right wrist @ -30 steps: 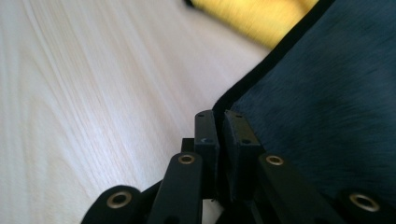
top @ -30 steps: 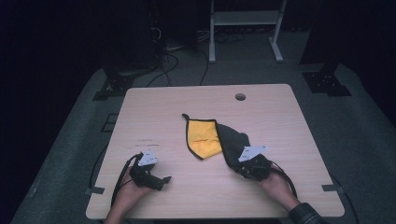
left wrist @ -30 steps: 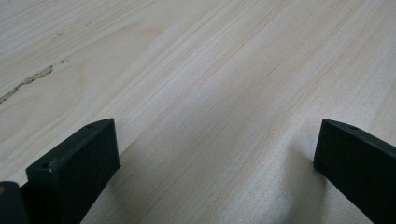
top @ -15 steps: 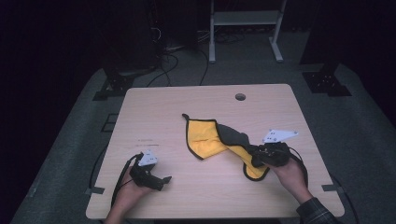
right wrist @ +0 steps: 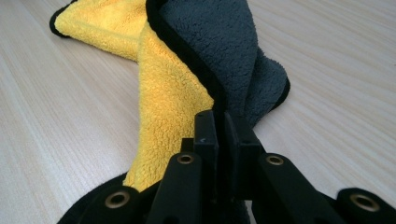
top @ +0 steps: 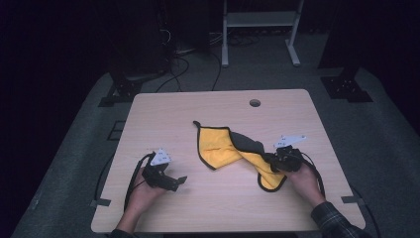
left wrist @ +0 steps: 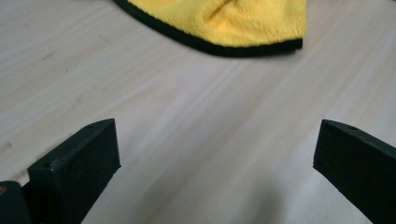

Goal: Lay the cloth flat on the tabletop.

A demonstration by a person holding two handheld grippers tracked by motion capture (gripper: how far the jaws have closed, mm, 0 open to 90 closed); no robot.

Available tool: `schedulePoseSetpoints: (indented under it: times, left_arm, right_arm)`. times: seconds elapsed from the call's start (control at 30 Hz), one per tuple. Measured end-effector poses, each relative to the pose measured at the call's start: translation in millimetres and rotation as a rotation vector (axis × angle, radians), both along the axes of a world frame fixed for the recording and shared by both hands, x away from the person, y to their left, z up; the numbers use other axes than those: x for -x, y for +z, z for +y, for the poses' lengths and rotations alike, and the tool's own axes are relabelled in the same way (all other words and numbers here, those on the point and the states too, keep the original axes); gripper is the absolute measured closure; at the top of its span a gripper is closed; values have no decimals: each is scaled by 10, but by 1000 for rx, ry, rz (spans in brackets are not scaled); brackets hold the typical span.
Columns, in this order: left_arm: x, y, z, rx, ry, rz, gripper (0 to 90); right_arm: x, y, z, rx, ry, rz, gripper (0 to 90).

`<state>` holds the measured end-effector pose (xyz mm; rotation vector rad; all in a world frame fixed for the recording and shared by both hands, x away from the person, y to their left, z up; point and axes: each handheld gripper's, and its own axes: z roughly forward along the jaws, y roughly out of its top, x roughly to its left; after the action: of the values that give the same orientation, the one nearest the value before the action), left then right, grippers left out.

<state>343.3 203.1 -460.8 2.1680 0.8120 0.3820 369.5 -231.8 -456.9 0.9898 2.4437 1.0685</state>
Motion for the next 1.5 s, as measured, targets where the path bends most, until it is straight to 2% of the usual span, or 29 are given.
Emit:
schedulePoseSetpoints:
  times: [0.07,0.1,0.27,0.3,0.33,0.37,0.4,0.43,0.53,0.6,0.63,0.7,0.73,0.77,0.8,0.83,0.87,0.9,1.2,1.27,1.33,1.4,1.43,1.5]
  left_arm:
    - [-37,22,-18,0,0,-1,0]
    - [-110,64,-56,18,5,-3,0]
    - [-265,132,-138,23,-18,10,0]
    - [-336,151,-172,23,-28,7,59]
    - [-336,151,-172,23,-28,7,58]
    - [-413,170,-204,21,-21,8,58]
    - [-413,170,-204,21,-21,8,58]
    - [-490,191,-228,21,-14,4,58]
    - [-574,210,-251,28,-12,2,61]
    - [-663,224,-273,32,-8,6,94]
    - [-753,224,-300,34,5,5,101]
    - [-846,222,-326,35,5,15,114]
    - [-846,222,-326,35,5,15,118]
    - [-934,220,-355,38,16,13,119]
    - [-934,220,-355,38,16,13,121]
    - [-1020,215,-387,36,20,9,123]
    - [-1020,215,-387,36,20,9,125]
    - [-1099,213,-421,31,23,11,125]
    - [-1351,180,-481,38,54,4,160]
    - [-1444,134,-503,34,70,15,162]
    - [-1473,114,-512,37,77,17,175]
    - [-1526,73,-536,29,85,27,175]
    - [-1578,31,-560,8,86,39,176]
    - [-1613,-20,-587,3,82,39,191]
  right_arm:
    - [3,-1,2,3,-1,-1,831]
    - [4,-4,3,2,-1,3,831]
    - [4,-11,4,9,6,-1,831]
    - [8,-11,8,11,5,0,830]
    - [9,-11,10,11,4,1,830]
    - [9,-11,9,11,5,0,830]
    - [9,-11,9,11,5,0,830]
    - [10,-11,9,9,5,2,829]
    - [12,-11,9,9,5,3,829]
    - [14,-11,13,14,8,1,828]
    - [15,-10,14,15,8,0,828]
    - [17,-9,16,15,7,2,829]
    - [17,-9,16,15,7,2,829]
    - [17,-10,16,14,7,2,828]
    - [17,-10,16,14,7,2,828]
    - [19,-9,17,15,7,1,828]
    - [19,-9,17,15,7,1,828]
    - [18,-10,18,16,9,-4,828]
    - [21,-9,22,18,13,-6,828]
    - [23,-8,25,19,13,-6,828]
    - [23,-8,25,19,13,-7,829]
    - [23,-8,23,18,13,-6,828]
    - [23,-8,23,18,14,-6,828]
    - [23,-8,24,17,14,-6,828]
